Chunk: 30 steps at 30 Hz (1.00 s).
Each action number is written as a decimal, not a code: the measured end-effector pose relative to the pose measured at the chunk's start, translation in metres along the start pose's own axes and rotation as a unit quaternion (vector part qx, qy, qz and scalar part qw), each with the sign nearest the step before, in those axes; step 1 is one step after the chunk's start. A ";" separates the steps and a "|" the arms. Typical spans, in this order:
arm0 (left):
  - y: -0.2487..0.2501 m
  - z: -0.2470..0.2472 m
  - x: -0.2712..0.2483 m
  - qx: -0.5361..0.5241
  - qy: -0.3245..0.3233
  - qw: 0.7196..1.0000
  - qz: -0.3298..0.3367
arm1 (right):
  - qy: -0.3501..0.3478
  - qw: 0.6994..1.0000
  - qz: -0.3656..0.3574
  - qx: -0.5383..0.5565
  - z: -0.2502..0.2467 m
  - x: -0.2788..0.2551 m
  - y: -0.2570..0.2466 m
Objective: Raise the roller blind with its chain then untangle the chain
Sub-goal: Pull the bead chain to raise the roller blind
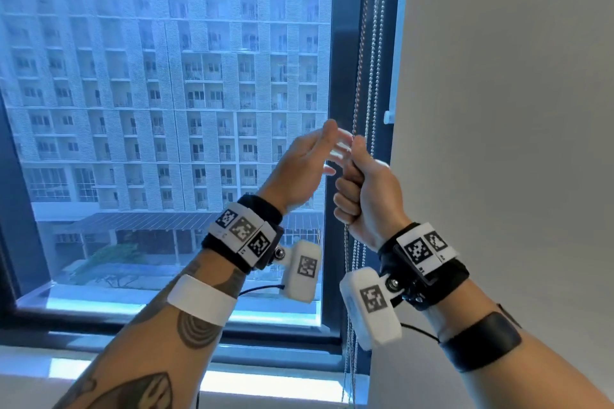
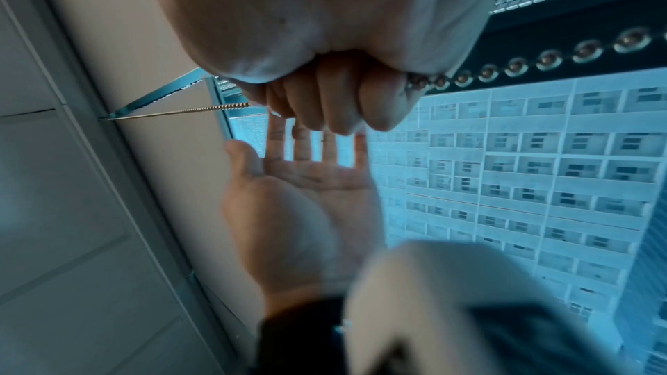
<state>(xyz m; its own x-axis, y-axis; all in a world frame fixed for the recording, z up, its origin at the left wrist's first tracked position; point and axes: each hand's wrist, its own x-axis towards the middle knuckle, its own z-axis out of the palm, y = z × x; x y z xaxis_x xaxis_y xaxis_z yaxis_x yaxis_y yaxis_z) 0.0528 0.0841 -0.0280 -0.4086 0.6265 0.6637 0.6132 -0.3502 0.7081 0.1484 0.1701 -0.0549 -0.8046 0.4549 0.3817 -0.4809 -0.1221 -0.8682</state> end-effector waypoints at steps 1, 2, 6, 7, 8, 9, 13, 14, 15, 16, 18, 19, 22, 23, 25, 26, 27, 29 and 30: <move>0.004 0.002 0.002 -0.003 0.000 1.000 0.003 | -0.003 1.000 0.007 -0.005 -0.002 -0.002 0.006; 0.009 0.004 0.003 -0.012 -0.001 1.000 0.005 | -0.008 1.000 0.015 -0.007 -0.003 -0.004 0.011; 0.025 0.017 0.008 -0.166 0.002 0.986 -0.030 | -0.014 1.000 0.020 -0.008 -0.007 -0.008 0.026; 0.029 0.021 0.010 -0.220 0.002 0.974 -0.048 | -0.015 1.000 0.012 -0.011 -0.007 -0.008 0.027; 0.034 0.025 0.011 -0.256 0.003 0.965 -0.062 | -0.018 1.000 0.004 -0.017 -0.008 -0.008 0.027; 0.037 0.028 0.012 -0.262 0.012 0.962 -0.072 | -0.024 0.999 -0.002 -0.027 -0.010 -0.007 0.028; 0.043 0.036 0.009 -0.183 0.058 0.981 -0.041 | -0.111 0.991 -0.012 -0.070 -0.030 -0.009 0.030; 0.043 0.037 0.008 -0.176 0.063 0.982 -0.034 | -0.130 0.989 -0.012 -0.072 -0.035 -0.009 0.029; 0.043 0.037 0.007 -0.174 0.068 0.982 -0.028 | -0.138 0.988 -0.014 -0.073 -0.041 -0.009 0.026; 0.042 0.037 0.007 -0.171 0.076 0.982 -0.023 | -0.136 0.988 -0.016 -0.071 -0.045 -0.008 0.023; 0.039 0.036 0.006 -0.150 0.097 0.984 -0.007 | -0.118 0.991 -0.030 -0.063 -0.050 -0.004 0.011; 0.036 0.036 0.005 -0.133 0.105 0.986 0.003 | -0.110 0.991 -0.040 -0.060 -0.050 -0.002 0.004; 0.032 0.040 -0.006 -0.090 0.105 0.990 0.021 | -0.098 0.992 -0.067 -0.044 -0.048 0.004 -0.015; 0.029 0.042 -0.012 -0.085 0.095 0.991 0.025 | -0.098 0.992 -0.074 -0.039 -0.046 0.006 -0.021; 0.018 0.048 -0.023 -0.063 0.081 0.994 0.048 | -0.100 0.991 -0.085 -0.035 -0.042 0.007 -0.029; 0.009 0.049 -0.026 -0.052 0.082 0.993 0.062 | -0.101 0.990 -0.088 -0.036 -0.041 0.007 -0.033; -0.003 0.050 -0.028 -0.049 0.086 0.992 0.075 | -0.101 0.990 -0.089 -0.035 -0.039 0.006 -0.036; -0.020 0.050 -0.031 -0.061 0.098 0.991 0.064 | -0.103 0.990 -0.089 -0.033 -0.035 0.005 -0.039; -0.025 0.050 -0.033 -0.067 0.098 0.991 0.061 | -0.103 0.990 -0.088 -0.033 -0.034 0.005 -0.040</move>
<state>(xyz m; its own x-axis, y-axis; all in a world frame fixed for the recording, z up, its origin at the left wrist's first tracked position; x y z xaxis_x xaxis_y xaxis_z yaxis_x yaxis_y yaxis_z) 0.0846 0.1065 -0.0795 -0.4682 0.4318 0.7709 0.5766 -0.5118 0.6368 0.1753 0.2071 -0.0288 -0.7675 0.2739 0.5796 -0.6019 0.0034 -0.7986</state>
